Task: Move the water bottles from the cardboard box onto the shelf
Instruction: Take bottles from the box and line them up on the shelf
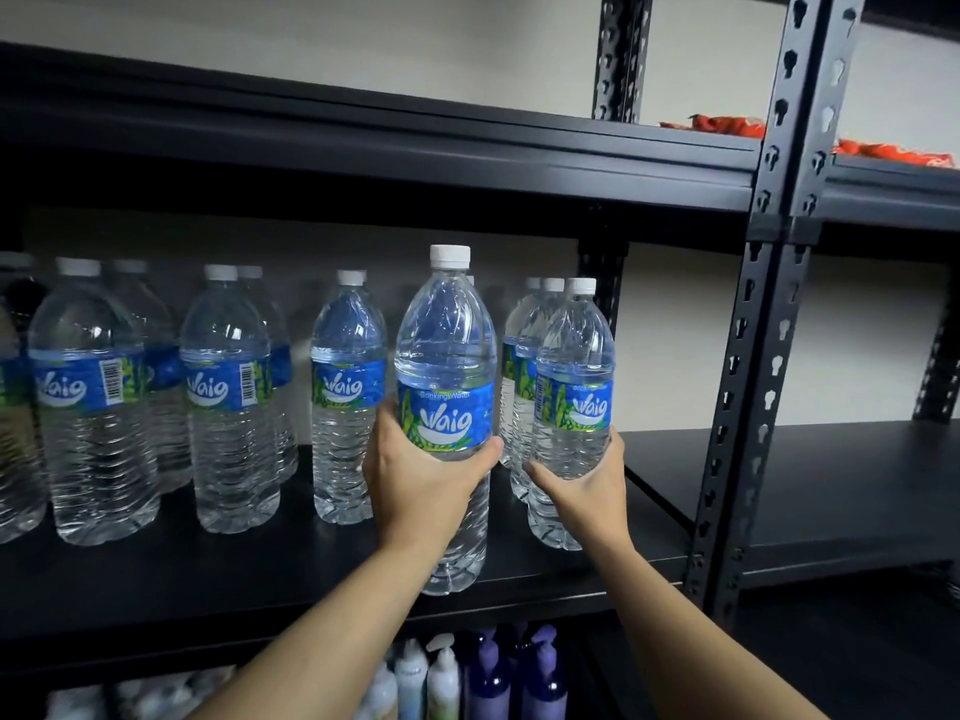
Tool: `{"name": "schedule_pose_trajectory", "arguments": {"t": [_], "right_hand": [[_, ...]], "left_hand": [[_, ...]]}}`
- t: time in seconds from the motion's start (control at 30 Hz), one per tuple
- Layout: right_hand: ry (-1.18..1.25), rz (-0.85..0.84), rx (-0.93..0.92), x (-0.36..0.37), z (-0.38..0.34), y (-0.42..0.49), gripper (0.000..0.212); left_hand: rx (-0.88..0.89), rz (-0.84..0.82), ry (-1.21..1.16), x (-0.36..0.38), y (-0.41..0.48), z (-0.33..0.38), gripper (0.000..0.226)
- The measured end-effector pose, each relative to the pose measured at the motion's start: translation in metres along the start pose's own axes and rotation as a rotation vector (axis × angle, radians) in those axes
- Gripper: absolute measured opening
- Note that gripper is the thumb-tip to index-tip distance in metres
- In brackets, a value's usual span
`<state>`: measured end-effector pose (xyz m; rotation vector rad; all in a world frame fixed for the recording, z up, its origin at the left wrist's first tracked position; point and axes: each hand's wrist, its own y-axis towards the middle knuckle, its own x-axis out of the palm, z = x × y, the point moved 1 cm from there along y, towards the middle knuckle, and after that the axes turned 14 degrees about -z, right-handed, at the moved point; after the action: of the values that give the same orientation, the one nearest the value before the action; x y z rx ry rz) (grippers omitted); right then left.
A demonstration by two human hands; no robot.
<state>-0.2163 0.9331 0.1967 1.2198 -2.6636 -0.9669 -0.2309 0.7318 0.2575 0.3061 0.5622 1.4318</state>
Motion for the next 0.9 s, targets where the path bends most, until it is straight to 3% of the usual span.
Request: {"name": "schedule_pose_trajectory", "arguments": {"t": [0.43, 0.57, 0.67, 0.83, 0.9], "right_hand": [[-0.008, -0.051, -0.019, -0.002, 0.019, 0.004, 0.11], [-0.024, -0.166, 0.0, -0.01, 0.021, 0.005, 0.126], [-0.074, -0.344, 0.062, -0.028, 0.031, 0.004, 0.13], [-0.747, -0.696, 0.157, -0.054, 0.05, -0.009, 0.106], [-0.836, -0.724, 0.165, -0.054, 0.051, -0.012, 0.11]], "left_hand": [[0.01, -0.002, 0.014, 0.018, 0.001, 0.0, 0.077], [0.003, 0.014, 0.026, 0.023, 0.0, -0.003, 0.082], [-0.002, 0.019, 0.03, 0.026, -0.001, -0.005, 0.082], [-0.017, 0.0, 0.032, 0.029, -0.003, -0.008, 0.081], [-0.022, 0.001, 0.044, 0.031, -0.001, -0.01, 0.083]]}}
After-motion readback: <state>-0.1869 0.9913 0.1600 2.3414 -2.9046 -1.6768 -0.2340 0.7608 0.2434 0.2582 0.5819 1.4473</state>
